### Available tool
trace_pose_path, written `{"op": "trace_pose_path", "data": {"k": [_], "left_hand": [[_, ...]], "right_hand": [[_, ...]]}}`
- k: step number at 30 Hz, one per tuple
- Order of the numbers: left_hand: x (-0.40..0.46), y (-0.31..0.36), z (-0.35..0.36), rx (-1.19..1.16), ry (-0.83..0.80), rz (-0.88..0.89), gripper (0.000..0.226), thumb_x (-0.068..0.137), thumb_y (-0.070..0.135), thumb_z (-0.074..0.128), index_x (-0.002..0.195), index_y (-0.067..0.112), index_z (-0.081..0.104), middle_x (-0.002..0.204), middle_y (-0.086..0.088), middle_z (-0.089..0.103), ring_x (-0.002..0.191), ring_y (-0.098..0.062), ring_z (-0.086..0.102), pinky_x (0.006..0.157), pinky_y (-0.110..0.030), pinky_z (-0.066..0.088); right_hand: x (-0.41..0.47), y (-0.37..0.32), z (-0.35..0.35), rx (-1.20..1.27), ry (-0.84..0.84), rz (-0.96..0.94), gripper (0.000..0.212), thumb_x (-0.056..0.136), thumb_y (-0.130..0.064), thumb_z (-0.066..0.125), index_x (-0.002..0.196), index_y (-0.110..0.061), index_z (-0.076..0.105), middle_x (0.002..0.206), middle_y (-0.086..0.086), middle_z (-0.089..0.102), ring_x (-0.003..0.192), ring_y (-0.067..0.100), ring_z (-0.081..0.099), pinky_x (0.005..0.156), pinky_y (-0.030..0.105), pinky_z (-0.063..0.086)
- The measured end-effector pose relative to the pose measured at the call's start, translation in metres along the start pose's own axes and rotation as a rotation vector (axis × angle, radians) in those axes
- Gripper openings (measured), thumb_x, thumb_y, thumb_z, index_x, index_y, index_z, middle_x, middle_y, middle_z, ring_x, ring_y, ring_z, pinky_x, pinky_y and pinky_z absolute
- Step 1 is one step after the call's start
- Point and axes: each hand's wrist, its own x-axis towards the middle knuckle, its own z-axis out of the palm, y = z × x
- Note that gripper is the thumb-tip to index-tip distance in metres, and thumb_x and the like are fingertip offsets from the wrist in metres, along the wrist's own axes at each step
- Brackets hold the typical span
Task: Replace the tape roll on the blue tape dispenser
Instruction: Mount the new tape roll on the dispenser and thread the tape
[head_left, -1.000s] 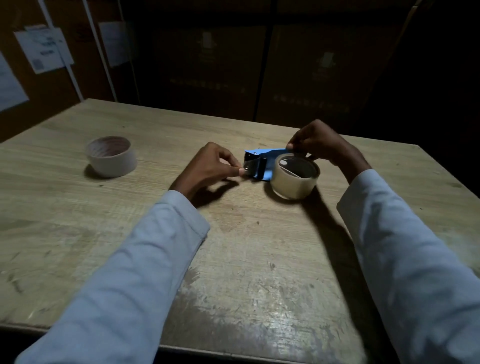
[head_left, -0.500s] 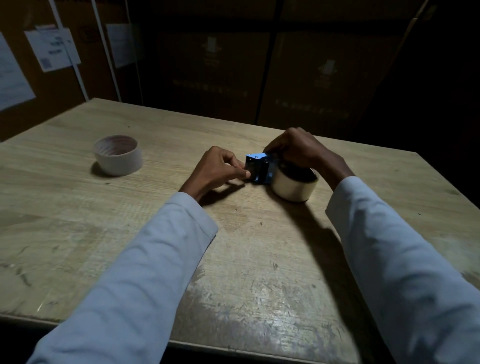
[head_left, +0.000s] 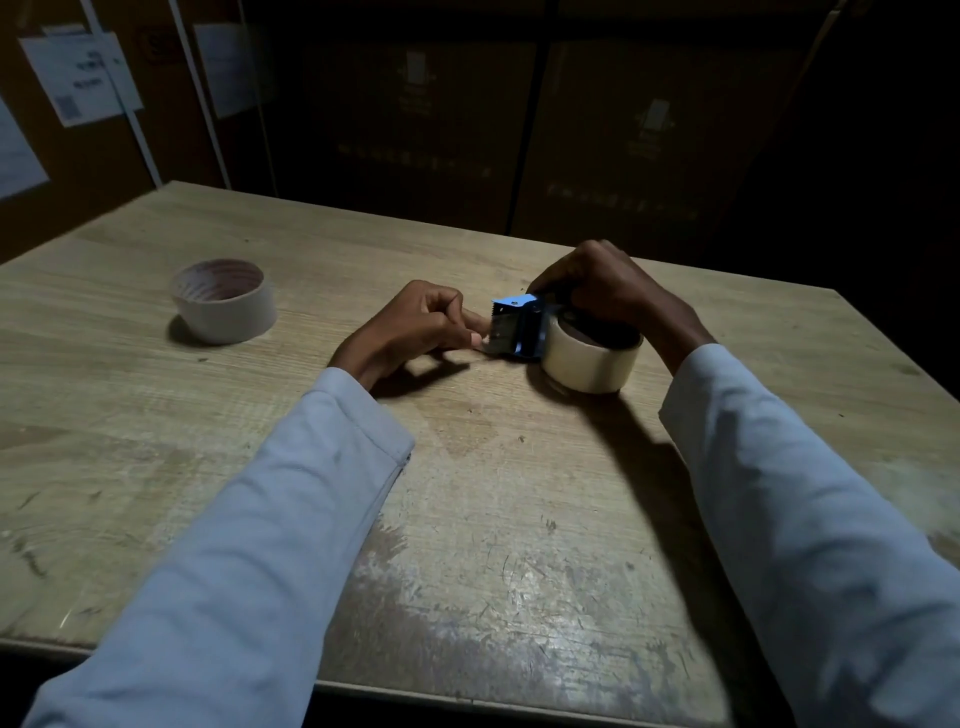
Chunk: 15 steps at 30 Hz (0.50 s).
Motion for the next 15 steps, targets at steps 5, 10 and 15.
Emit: {"op": "trace_pose_path", "data": {"k": [5, 10, 15], "left_hand": [[-0.001, 0.001, 0.005, -0.007, 0.002, 0.040, 0.024, 0.081, -0.006, 0.070, 0.069, 0.009, 0.055, 0.099, -0.019, 0.075, 0.096, -0.021, 0.074, 0.087, -0.038, 0.057], [0.001, 0.005, 0.016, 0.033, 0.001, 0.075, 0.015, 0.079, 0.004, 0.077, 0.078, 0.005, 0.062, 0.096, -0.029, 0.070, 0.082, -0.027, 0.071, 0.076, -0.038, 0.060], [0.001, 0.007, 0.026, 0.016, -0.044, 0.129, 0.016, 0.080, 0.002, 0.076, 0.086, 0.000, 0.061, 0.092, -0.025, 0.070, 0.083, -0.026, 0.071, 0.076, -0.035, 0.061]], "right_hand": [[-0.007, 0.009, 0.001, 0.139, -0.005, -0.025, 0.048, 0.084, 0.020, 0.051, 0.113, -0.012, 0.074, 0.118, 0.007, 0.072, 0.107, 0.009, 0.063, 0.075, 0.008, 0.051], [-0.020, 0.020, -0.001, 0.320, -0.023, -0.030, 0.056, 0.081, 0.025, 0.043, 0.106, -0.012, 0.075, 0.109, 0.004, 0.073, 0.109, 0.013, 0.067, 0.083, 0.018, 0.055], [-0.028, 0.029, -0.003, 0.401, -0.039, -0.071, 0.058, 0.081, 0.023, 0.047, 0.096, -0.024, 0.076, 0.104, -0.002, 0.076, 0.105, 0.009, 0.070, 0.089, 0.027, 0.056]]}}
